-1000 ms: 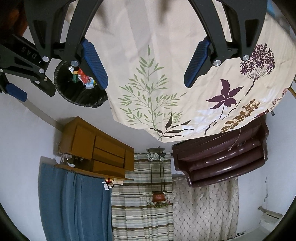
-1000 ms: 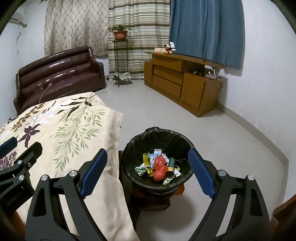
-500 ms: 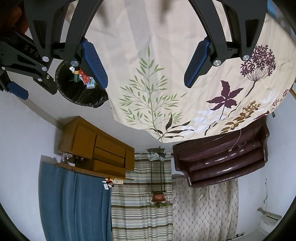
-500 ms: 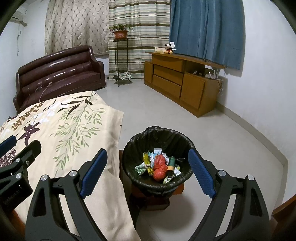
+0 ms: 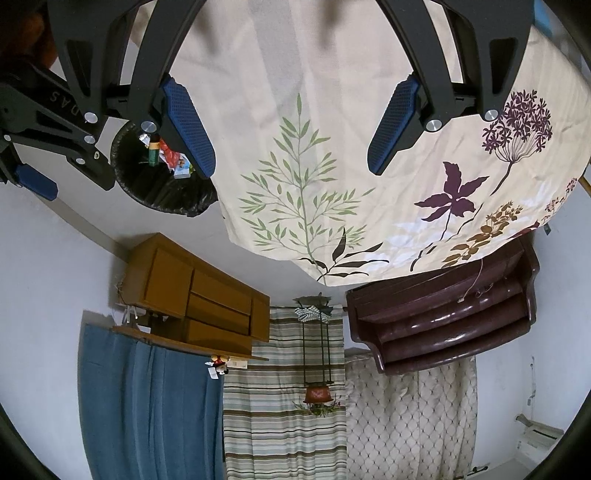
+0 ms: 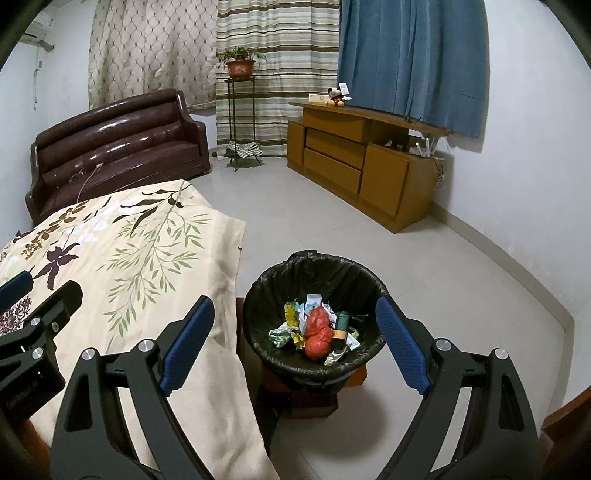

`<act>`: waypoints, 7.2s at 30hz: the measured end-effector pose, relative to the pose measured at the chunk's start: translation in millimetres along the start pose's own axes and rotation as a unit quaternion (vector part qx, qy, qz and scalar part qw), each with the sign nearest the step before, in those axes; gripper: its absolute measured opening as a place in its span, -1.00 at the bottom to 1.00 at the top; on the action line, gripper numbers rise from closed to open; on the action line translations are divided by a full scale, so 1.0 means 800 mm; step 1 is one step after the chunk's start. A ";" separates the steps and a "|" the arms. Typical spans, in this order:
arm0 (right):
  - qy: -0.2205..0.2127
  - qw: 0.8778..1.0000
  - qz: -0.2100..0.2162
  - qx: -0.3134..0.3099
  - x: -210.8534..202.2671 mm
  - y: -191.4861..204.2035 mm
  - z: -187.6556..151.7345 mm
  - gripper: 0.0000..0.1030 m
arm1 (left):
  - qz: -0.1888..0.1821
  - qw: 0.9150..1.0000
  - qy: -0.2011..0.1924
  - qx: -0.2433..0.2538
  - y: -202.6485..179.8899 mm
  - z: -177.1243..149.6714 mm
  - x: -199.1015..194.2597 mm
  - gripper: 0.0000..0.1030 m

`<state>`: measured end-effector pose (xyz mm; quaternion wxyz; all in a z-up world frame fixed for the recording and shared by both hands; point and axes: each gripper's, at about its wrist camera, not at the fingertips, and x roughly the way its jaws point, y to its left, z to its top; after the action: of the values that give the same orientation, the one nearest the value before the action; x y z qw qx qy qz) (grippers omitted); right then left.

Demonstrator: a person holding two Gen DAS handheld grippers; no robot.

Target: Collect trash

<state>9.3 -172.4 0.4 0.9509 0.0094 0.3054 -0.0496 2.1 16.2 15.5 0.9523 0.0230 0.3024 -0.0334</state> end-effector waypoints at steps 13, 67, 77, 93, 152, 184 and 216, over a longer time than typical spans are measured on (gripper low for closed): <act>0.000 1.000 0.000 -0.001 -0.002 0.001 -0.002 0.69 | -0.002 1.000 0.001 -0.001 -0.002 -0.003 0.000 0.59; 0.001 1.000 -0.001 -0.002 -0.003 0.002 -0.005 0.69 | -0.009 1.000 -0.001 -0.001 -0.005 -0.005 0.001 0.59; 0.001 1.000 -0.001 -0.002 -0.003 0.003 -0.004 0.69 | -0.014 1.000 -0.007 -0.007 -0.019 -0.006 0.001 0.60; 0.002 1.000 0.000 -0.003 -0.002 0.004 -0.003 0.69 | -0.012 1.000 -0.013 -0.003 -0.046 -0.006 0.002 0.65; 0.152 0.974 0.125 -0.110 0.226 0.542 0.078 0.92 | 0.161 0.960 0.162 -0.159 0.389 -0.043 0.120 0.74; 0.152 0.974 0.125 -0.109 0.226 0.542 0.077 0.92 | 0.173 0.958 0.155 -0.166 0.408 -0.029 0.145 0.87; 0.152 0.974 0.125 -0.110 0.225 0.542 0.077 0.92 | 0.173 0.958 0.155 -0.166 0.409 -0.029 0.145 0.87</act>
<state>234.0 240.0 -59.7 0.8871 -0.0494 0.4466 0.1056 108.9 337.7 -62.6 0.8753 -0.0781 0.4392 0.1865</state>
